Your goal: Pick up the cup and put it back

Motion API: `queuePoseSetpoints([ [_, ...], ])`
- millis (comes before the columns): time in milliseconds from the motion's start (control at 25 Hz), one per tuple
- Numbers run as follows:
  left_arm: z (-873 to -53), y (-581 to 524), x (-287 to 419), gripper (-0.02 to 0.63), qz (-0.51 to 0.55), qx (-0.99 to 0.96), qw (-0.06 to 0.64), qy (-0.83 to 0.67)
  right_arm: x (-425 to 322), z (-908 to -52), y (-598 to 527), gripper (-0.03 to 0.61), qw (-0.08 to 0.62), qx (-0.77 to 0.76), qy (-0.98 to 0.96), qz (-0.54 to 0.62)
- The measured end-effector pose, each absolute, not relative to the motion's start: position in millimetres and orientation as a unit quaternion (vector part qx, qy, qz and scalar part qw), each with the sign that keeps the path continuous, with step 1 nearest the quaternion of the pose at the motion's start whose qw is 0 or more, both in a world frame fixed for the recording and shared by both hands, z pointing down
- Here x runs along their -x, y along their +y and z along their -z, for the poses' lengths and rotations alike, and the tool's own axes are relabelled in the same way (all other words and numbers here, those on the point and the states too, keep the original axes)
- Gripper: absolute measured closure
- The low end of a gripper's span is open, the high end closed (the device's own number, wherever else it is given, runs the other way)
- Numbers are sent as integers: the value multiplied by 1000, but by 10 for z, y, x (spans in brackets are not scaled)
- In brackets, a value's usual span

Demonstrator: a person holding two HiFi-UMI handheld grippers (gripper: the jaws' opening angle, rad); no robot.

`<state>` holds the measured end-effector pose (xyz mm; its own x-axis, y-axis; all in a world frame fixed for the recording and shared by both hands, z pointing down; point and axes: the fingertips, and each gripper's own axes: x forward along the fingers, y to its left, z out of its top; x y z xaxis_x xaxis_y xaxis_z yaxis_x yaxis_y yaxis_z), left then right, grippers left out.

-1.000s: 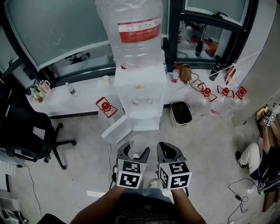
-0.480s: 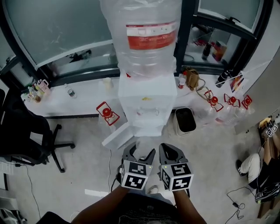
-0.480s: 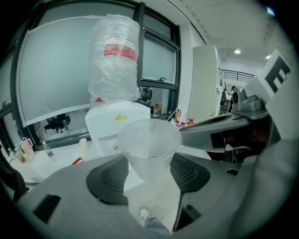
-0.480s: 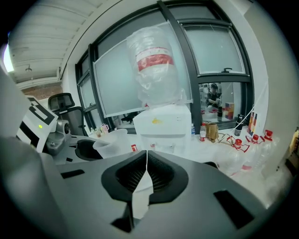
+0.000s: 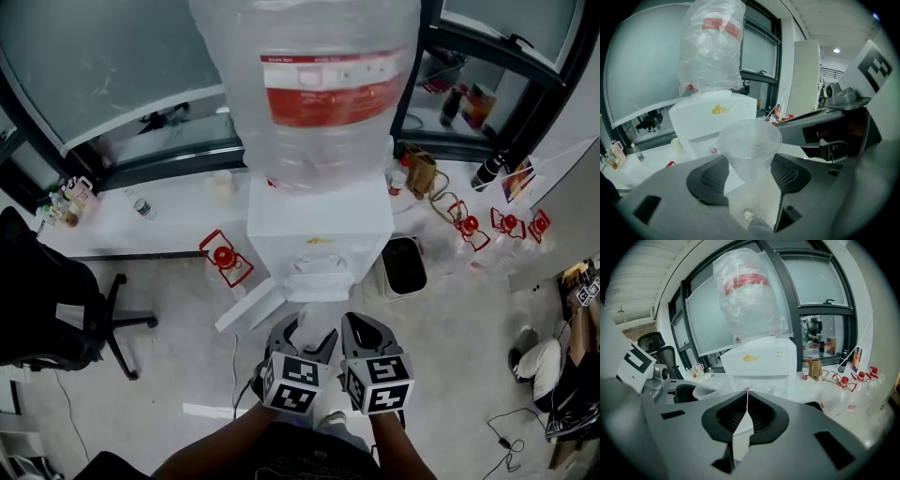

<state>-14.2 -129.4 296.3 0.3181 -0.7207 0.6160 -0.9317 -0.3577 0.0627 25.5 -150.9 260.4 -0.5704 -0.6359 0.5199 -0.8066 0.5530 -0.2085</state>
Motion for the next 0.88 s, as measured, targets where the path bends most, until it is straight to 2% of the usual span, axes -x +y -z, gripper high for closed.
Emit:
queuePoseSetpoints([
  [360,-3467,-1557,105,337,-258,-777,225,-528,-247,-3090,-1777,557,211,-406,-860,-226],
  [880,-4712,-1737,72,337,-271,-769,220,-536,-250,-4290,-2024,557,217,-382,-872,-215],
])
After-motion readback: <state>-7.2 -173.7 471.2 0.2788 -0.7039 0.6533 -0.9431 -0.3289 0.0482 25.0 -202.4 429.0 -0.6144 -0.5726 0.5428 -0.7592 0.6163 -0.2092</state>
